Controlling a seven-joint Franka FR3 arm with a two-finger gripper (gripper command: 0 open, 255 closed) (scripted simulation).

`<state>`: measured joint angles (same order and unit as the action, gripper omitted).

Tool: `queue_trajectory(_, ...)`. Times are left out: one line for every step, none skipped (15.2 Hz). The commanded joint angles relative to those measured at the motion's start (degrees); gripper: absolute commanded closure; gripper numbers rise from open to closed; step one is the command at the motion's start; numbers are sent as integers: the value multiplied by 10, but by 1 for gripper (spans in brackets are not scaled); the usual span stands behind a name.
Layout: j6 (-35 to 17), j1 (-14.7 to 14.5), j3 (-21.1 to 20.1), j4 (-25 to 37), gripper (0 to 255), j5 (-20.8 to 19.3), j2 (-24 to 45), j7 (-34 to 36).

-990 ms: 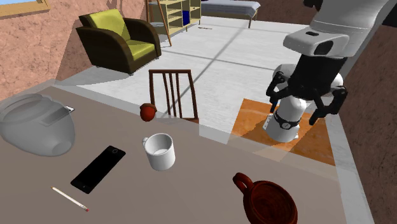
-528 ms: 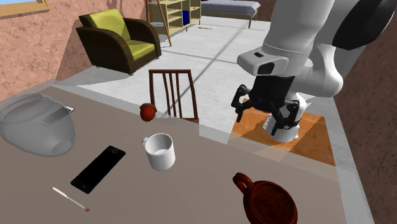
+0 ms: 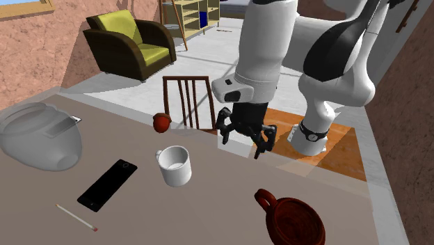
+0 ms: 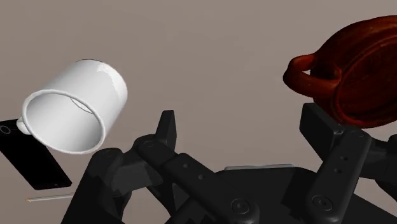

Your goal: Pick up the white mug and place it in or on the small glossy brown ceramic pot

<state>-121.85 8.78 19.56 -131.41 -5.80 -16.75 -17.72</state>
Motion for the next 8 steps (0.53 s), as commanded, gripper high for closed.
queue_trajectory(-20, 3, 20, 21, 0, 12, 40, -25)
queue_trajectory(-28, 5, 29, 31, 0, 20, 59, -38)
queue_trajectory(-36, 7, 37, 42, 0, 29, 79, -50)
queue_trajectory(-43, 9, 45, 54, 0, 39, 99, -63)
queue_trajectory(-50, 12, 53, 66, 0, 51, 119, -77)
queue_trajectory(-56, 15, 60, 79, 0, 63, 140, -91)
queue_trajectory(-61, 18, 66, 93, 0, 76, 161, -105)
queue_trajectory(-65, 23, 71, 107, 0, 90, 183, -119)
